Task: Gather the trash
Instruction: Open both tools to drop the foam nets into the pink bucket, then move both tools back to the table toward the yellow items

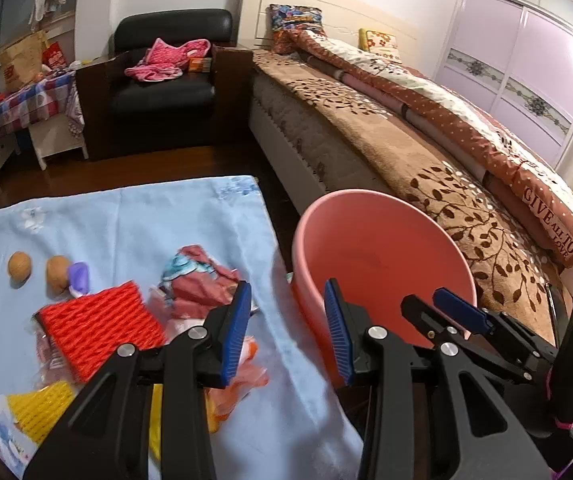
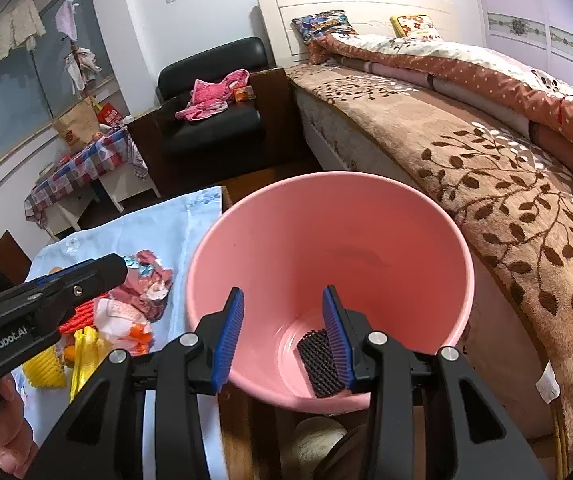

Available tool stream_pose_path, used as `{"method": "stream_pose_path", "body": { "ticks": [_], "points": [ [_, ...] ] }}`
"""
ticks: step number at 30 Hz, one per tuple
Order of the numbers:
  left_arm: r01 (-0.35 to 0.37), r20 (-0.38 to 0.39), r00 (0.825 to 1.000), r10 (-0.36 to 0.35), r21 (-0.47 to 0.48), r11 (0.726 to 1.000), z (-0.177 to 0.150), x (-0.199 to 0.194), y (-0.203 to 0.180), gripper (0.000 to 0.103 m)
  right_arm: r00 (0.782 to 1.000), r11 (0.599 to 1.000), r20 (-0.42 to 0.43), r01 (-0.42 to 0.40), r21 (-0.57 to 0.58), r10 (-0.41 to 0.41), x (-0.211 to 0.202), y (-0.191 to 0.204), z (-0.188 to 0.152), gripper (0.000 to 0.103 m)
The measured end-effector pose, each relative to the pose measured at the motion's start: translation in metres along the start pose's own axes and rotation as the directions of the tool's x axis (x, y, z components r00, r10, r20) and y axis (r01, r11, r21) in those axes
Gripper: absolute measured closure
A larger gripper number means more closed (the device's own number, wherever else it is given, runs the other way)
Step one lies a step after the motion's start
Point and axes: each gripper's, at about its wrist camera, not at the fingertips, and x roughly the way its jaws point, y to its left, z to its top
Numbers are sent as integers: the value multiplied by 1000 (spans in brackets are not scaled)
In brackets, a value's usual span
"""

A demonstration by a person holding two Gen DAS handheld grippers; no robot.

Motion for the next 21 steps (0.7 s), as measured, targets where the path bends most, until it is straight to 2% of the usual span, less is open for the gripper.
{"method": "stream_pose_path", "body": {
  "ticks": [11,21],
  "points": [
    [-89,14,996,90,-55,994,-12,-29,24,65,999,997,4,-41,-62,42,-18,33,-9,63],
    [-104,29,994,107,-102,989,-27,-53,57,65,996,990,6,-92,-107,93,-31,60,-18,63]
  ]
}}
